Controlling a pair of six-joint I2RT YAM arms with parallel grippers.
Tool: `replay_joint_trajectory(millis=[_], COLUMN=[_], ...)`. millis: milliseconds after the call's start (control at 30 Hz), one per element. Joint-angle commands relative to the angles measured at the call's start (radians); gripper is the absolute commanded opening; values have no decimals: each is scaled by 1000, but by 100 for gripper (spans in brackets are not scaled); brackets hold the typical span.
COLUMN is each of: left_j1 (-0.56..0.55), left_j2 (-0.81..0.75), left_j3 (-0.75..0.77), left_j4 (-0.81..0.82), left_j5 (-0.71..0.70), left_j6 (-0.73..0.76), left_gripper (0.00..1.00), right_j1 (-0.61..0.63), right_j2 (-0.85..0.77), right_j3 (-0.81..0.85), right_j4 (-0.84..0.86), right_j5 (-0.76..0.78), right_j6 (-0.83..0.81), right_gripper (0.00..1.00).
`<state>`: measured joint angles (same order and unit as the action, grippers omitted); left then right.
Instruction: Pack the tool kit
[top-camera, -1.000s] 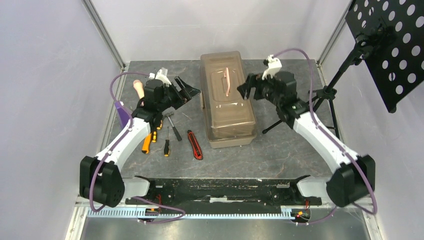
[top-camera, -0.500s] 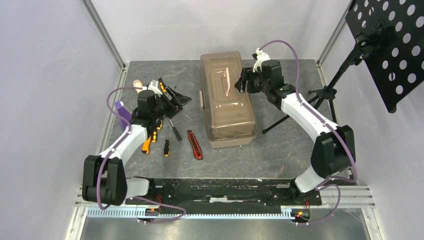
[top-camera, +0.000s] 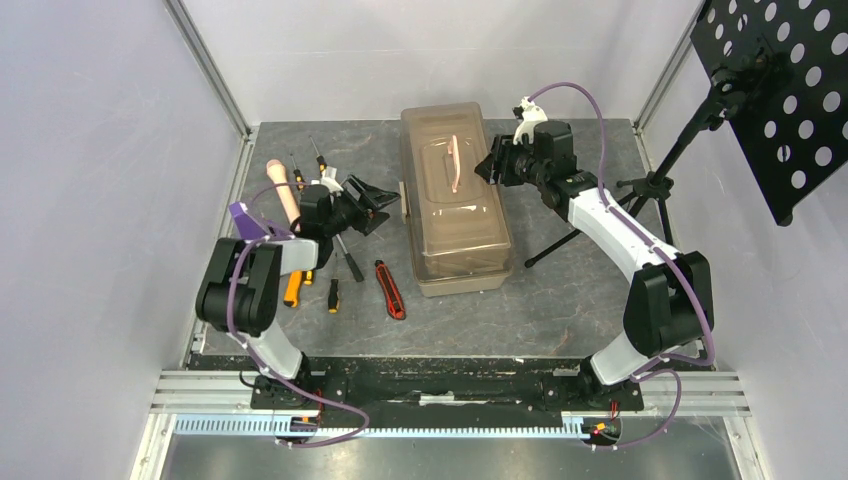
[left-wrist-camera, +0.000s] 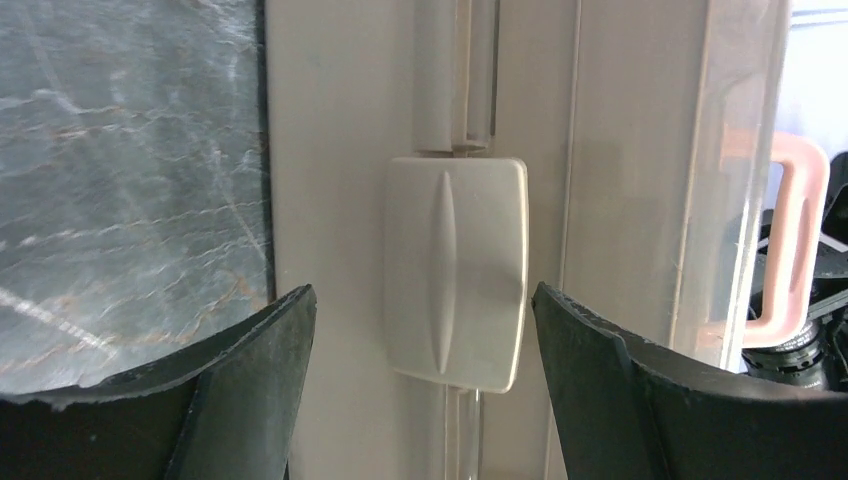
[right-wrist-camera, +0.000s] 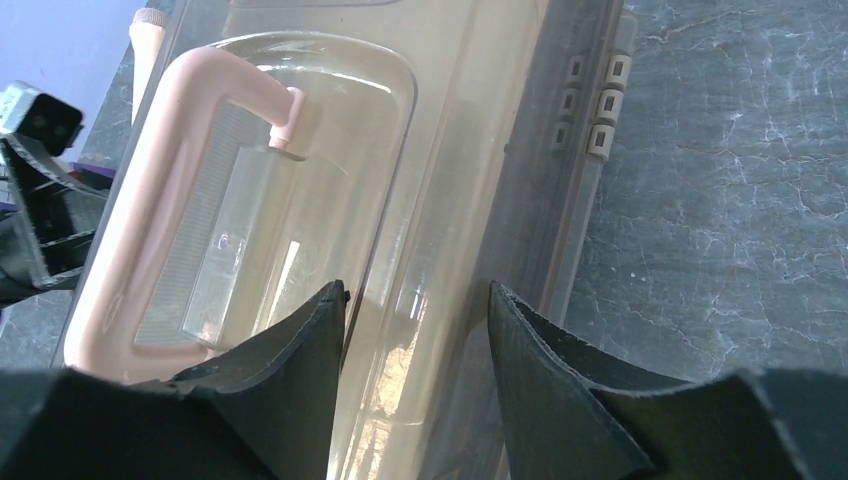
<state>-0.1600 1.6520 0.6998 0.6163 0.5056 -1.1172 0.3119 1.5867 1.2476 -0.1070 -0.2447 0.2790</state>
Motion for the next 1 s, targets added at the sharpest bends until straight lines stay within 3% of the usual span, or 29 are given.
replay_joint_trajectory(millis=[0,333,667,967], left_j1=[-21,-40,-68,-96], left_j2=[108,289,323,296], left_j3=[51,43,28,18], left_j4=[283,614,789,807], left_j5=[69,131,155,170], left_j6=[-89,-197,-289,-304], left_gripper=[85,85,80,80], right_j1=[-11,-11,-12,-9], right_j2=[24,14,19,27], right_j3=[-44,-56,-74,-85], right_j4=[-99,-100,-80,-75], right_j5=[-12,-31,-59,-69], right_j6=[-80,-101,-103,-110], right_gripper=[50,50,50,50])
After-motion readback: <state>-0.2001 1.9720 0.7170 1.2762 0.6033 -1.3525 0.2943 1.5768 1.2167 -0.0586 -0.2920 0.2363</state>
